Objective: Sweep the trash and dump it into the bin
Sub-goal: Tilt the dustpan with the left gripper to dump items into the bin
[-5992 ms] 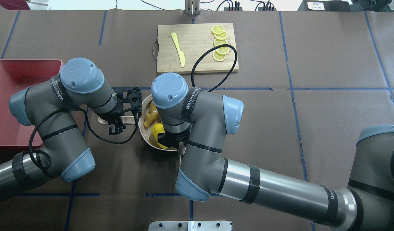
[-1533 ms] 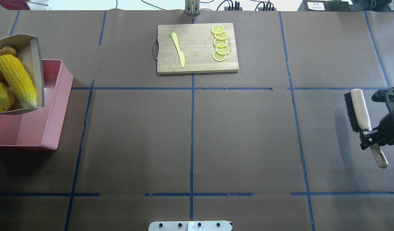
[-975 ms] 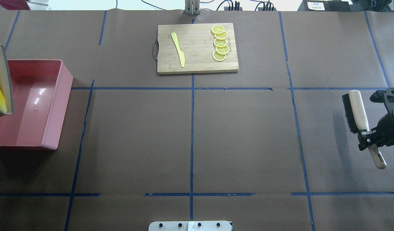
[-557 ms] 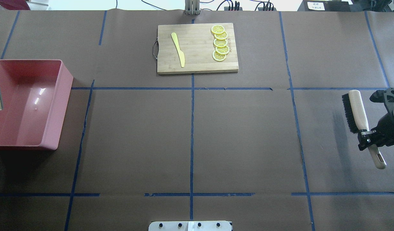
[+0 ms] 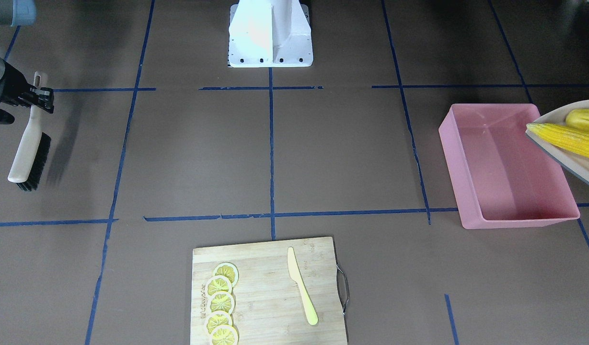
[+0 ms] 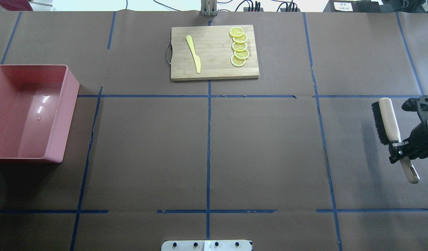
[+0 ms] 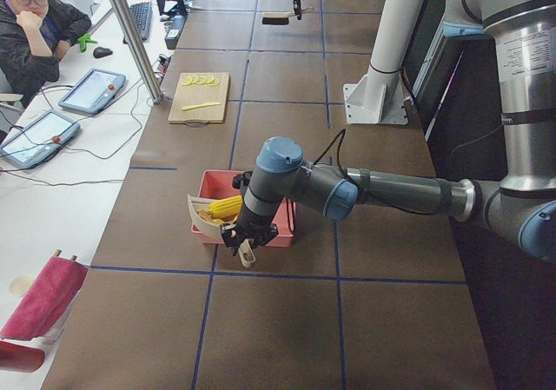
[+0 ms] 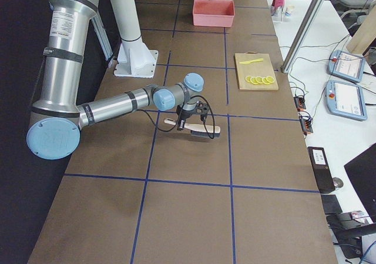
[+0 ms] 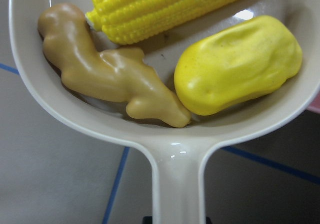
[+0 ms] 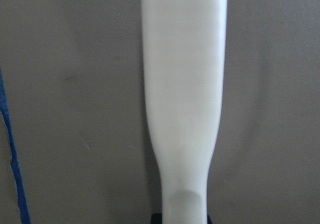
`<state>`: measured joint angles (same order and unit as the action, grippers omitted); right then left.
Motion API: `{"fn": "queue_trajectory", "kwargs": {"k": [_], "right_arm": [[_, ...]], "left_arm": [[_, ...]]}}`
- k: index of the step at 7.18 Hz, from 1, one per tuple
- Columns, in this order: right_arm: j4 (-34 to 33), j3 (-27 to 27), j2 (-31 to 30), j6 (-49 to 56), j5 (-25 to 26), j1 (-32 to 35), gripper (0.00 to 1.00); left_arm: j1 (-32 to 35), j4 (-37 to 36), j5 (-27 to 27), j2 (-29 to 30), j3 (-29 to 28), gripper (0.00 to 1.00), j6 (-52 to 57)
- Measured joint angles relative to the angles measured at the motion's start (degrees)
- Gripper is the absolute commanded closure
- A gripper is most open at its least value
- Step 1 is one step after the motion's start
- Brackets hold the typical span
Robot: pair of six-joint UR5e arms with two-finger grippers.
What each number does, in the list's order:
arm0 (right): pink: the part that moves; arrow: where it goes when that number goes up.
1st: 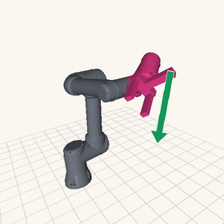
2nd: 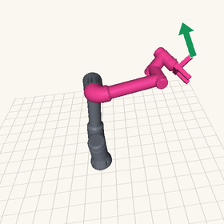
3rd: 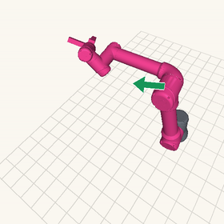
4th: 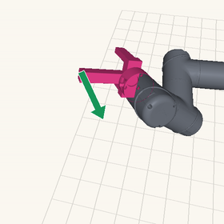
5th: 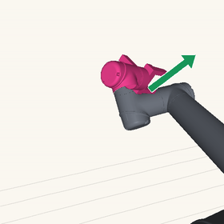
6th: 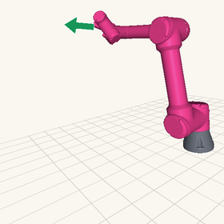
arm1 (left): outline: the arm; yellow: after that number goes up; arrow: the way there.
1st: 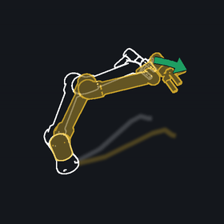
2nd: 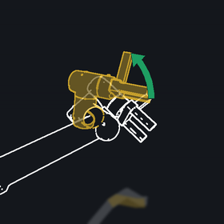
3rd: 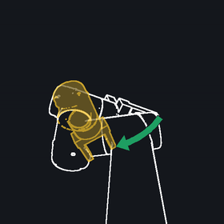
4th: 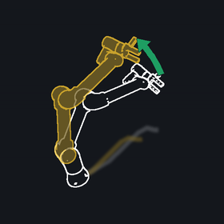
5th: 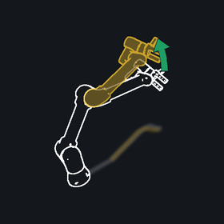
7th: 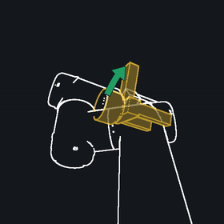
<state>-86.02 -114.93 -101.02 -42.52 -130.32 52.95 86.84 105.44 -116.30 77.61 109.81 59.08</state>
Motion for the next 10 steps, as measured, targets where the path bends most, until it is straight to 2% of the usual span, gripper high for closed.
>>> {"fn": "queue_trajectory", "kwargs": {"k": [2,4,10], "right_arm": [[0.02,1.18,0.02,0.08,0.04,-0.18,0.99],[0.04,2.64,0.03,0.2,-0.17,-0.63,0.99],[-0.63,3.39,-0.08,0.07,-2.26,-4.0,0.96]], "left_arm": [[-1.2,-7.59,5.61,-0.14,6.21,0.99,1.25],[-2.1,-12.29,9.13,-0.04,9.65,0.99,2.96],[-3.82,-14.28,11.23,0.43,11.79,0.99,3.33]]}}
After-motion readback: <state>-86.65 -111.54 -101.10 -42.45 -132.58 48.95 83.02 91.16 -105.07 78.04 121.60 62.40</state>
